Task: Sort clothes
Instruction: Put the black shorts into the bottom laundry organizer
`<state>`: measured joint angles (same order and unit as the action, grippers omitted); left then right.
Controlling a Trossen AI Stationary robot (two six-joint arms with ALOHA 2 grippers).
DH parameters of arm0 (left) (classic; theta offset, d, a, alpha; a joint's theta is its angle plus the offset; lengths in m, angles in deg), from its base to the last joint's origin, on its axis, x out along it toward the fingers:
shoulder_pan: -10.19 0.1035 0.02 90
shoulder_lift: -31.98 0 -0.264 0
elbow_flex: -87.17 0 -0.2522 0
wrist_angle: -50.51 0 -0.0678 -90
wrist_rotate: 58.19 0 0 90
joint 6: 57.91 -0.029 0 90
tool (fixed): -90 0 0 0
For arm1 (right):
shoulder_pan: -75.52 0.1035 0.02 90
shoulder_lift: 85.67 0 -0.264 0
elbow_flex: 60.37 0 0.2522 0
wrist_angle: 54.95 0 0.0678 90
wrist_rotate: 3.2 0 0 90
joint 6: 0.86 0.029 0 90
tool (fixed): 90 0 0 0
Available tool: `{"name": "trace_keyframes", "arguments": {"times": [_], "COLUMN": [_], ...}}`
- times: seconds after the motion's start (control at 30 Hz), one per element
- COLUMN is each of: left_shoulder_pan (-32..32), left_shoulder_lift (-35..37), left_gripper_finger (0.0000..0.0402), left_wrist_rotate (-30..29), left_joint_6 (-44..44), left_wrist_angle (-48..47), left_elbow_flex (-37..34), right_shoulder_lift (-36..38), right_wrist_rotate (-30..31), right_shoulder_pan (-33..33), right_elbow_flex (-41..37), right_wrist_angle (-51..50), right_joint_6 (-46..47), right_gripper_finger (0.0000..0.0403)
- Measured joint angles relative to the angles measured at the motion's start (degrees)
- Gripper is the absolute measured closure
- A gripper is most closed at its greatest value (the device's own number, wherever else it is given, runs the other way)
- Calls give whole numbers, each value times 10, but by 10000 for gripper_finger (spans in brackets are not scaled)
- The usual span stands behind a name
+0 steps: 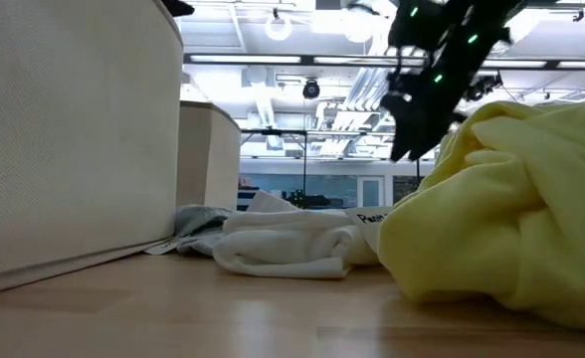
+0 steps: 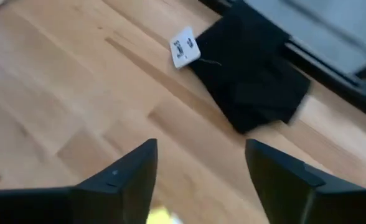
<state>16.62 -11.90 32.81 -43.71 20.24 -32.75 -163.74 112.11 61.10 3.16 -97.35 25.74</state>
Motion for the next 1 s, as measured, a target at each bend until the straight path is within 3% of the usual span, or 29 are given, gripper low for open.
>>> {"name": "trace_keyframes", "arguments": {"times": [0.13,0.33,0.5,0.63,0.77,1.0], "left_shoulder_pan": [-49,-101,-135,-162,-192,-237], "left_shoulder_lift": [-3,-24,-42,-59,-89,-172], "left_gripper_finger": [232,232,232,232,232,232], "left_wrist_rotate": [-1,-4,-15,-25,-43,-176], "left_joint_6": [6,-25,-69,-141,-219,-369], "left_wrist_angle": [86,160,221,254,272,303], "left_elbow_flex": [-42,-48,-47,-47,-47,-47], "right_shoulder_lift": [-62,-169,-231,-247,-231,-153], "right_wrist_rotate": [-87,-93,-100,-106,-102,29], "right_shoulder_pan": [-99,-172,-191,-196,-171,13], "right_elbow_flex": [1,1,1,3,1,-1], "right_wrist_angle": [68,137,181,194,187,183], "right_joint_6": [-53,-76,-91,-104,-129,-116], "right_gripper_finger": [142,148,192,269,377,395]}}
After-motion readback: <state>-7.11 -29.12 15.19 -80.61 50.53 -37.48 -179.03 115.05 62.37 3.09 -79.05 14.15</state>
